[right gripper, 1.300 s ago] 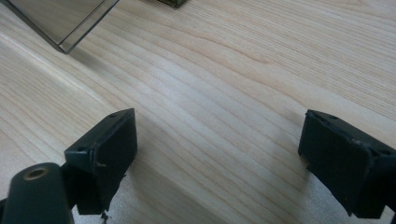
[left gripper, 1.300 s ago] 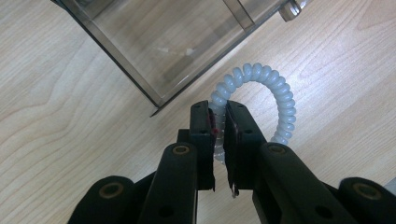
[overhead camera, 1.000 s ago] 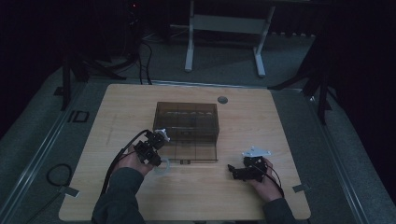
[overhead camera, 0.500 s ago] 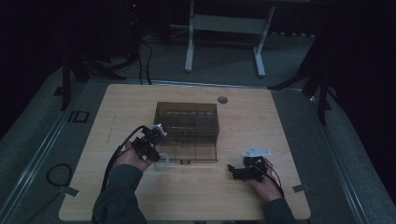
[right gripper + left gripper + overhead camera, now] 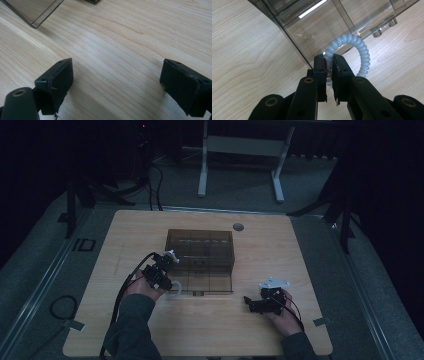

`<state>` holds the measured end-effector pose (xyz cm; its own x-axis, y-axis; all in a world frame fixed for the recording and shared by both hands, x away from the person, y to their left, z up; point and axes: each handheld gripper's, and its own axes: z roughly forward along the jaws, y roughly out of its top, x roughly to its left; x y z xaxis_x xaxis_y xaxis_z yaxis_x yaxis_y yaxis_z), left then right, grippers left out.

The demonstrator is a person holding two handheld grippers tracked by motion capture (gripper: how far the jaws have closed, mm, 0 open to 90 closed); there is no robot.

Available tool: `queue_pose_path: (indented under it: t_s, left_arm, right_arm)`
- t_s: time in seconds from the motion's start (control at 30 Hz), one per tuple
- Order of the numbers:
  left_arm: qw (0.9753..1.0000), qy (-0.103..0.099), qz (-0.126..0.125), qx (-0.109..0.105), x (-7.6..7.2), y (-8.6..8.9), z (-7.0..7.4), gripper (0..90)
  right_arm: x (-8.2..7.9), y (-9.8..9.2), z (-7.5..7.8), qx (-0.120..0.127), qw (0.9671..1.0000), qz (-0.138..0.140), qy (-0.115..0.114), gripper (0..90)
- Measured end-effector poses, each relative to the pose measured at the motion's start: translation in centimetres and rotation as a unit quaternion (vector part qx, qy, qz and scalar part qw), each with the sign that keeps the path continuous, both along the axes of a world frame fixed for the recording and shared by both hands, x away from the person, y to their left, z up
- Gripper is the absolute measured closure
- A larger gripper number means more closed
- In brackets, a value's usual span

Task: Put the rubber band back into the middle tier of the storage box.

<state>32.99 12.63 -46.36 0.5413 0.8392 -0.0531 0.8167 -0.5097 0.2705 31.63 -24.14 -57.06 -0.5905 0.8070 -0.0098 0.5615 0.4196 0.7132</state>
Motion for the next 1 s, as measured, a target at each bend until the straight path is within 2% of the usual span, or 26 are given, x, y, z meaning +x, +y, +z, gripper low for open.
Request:
queue_pose_path:
  t_s: [1.0]
  left_arm:
    - [0.9995, -0.011, 0.028, -0.009, 0.72, 0.58, 0.35, 82.2]
  right_arm:
    - [-0.07, 0.00, 0.00, 0.000, 1.0000, 0.001, 0.000, 11.5]
